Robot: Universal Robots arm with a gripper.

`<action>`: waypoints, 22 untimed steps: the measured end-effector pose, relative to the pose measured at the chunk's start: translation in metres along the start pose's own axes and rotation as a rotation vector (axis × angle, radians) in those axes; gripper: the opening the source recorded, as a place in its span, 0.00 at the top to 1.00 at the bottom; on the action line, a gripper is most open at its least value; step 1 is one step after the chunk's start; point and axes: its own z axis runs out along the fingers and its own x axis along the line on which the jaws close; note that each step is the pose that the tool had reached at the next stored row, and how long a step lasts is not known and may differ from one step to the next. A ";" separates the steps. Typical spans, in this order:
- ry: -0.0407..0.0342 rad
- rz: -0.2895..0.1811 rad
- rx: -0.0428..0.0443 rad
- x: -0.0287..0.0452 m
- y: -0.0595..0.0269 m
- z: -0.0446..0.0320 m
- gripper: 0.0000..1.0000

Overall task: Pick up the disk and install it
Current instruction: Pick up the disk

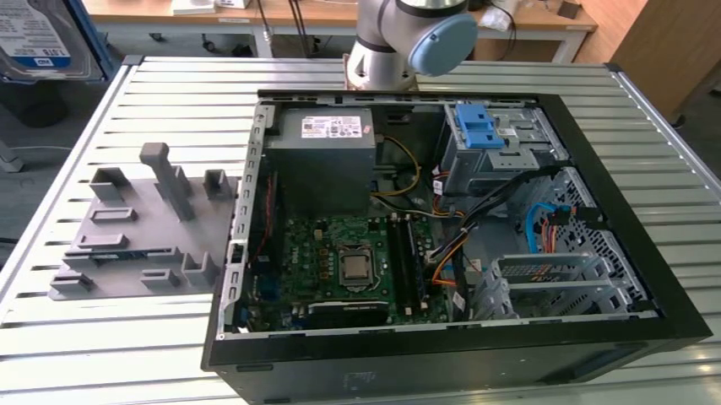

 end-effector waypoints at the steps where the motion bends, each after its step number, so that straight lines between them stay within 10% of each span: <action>1: 0.0000 0.000 0.0001 0.0009 -0.0001 0.0000 0.64; 22: 0.0001 0.000 0.0001 0.0021 -0.0242 -0.0001 0.64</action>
